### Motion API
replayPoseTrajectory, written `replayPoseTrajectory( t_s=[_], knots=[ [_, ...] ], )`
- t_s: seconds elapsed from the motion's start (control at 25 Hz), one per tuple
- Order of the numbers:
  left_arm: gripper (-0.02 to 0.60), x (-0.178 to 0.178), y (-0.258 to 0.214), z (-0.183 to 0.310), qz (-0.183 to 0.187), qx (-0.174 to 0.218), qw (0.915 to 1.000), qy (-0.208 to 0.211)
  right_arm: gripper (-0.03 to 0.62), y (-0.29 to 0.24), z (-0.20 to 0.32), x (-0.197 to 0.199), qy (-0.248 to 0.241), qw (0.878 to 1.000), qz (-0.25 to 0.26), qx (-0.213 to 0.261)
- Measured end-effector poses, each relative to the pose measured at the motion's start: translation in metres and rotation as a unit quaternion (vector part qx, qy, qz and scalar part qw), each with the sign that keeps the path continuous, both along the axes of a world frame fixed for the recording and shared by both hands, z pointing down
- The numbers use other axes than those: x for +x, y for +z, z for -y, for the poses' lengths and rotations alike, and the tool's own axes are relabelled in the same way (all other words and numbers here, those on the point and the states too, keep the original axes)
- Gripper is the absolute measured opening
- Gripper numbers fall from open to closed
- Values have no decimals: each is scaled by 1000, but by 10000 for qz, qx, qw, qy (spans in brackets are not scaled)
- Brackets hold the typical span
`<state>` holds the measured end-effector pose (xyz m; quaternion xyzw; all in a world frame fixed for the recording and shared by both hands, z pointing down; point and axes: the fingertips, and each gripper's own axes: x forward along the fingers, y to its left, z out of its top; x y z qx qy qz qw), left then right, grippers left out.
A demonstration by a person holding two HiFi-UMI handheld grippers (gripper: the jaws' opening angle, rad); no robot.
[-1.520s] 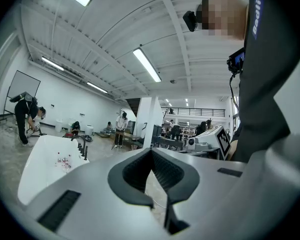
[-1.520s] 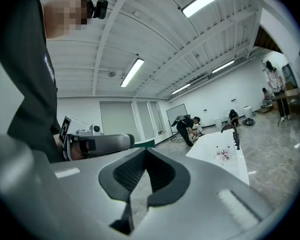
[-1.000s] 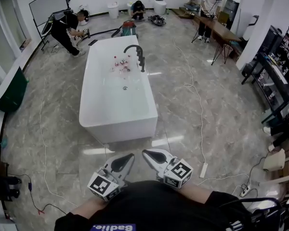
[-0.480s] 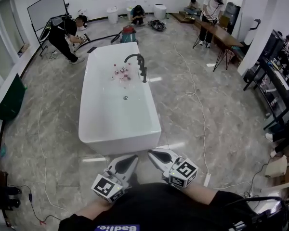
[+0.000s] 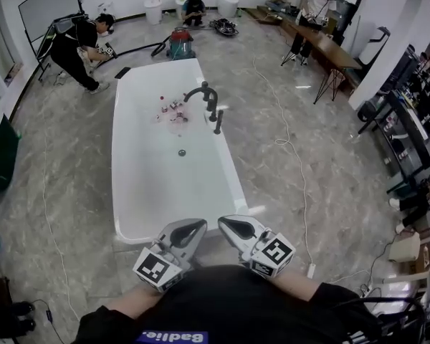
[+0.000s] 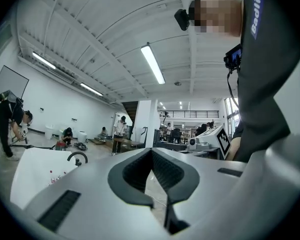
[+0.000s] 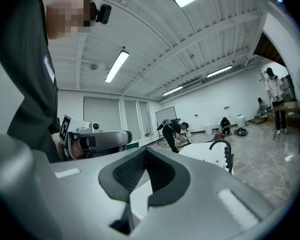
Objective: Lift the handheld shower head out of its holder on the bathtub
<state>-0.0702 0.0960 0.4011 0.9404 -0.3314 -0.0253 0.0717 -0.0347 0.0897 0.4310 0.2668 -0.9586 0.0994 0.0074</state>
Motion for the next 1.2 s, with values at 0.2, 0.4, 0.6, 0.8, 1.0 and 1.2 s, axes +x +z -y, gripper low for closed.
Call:
replayPoseTrajectory(
  t_s=[0.2,0.4,0.6,0.8,1.0,1.2],
  knots=[
    [5,-10,0,56,-90,-67,9998,141,2,-3,58,-9,187,9998,-8,-37],
    [5,-5,5,99,-81,-83,9999,47,2,2,101,-4,133,9999,44,-83],
    [5,16,2,122,-55,-39,9997,-218,3,-2,128,16,-120,9999,28,-75],
    [5,31,-5,142,-12,-152,9986,-516,3,-7,155,35,-311,9995,79,-23],
    [5,43,-4,154,-7,-175,9976,-667,6,-8,175,48,-462,9989,103,-46],
    [5,57,-2,164,4,-224,9963,-828,8,-5,189,61,-577,9982,111,-82]
  ],
)
